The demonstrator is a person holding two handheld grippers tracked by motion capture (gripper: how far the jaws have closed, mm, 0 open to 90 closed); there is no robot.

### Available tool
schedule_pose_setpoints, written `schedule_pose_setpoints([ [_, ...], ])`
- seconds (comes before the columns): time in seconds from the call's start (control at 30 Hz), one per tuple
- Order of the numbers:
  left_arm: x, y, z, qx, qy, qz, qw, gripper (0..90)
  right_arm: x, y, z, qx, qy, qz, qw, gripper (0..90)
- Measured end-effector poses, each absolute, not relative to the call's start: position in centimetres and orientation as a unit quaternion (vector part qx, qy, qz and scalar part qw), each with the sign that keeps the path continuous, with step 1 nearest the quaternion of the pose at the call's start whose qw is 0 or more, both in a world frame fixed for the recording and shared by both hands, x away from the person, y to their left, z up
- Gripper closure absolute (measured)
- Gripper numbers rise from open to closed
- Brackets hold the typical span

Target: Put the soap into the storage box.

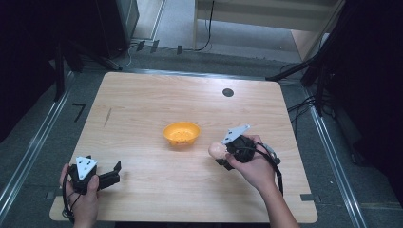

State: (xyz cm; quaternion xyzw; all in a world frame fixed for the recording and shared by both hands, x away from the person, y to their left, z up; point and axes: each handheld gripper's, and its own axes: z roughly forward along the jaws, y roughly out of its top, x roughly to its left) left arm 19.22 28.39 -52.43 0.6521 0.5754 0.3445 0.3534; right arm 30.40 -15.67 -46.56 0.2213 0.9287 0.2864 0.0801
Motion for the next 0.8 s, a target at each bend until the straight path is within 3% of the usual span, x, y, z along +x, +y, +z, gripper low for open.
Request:
schedule_pose_setpoints([
  [0.8,19.3,28.4,-52.4,0.652,0.576,0.343,0.355,0.0,34.1,-13.1,-44.4,0.143,0.946,0.283,0.072,33.1],
])
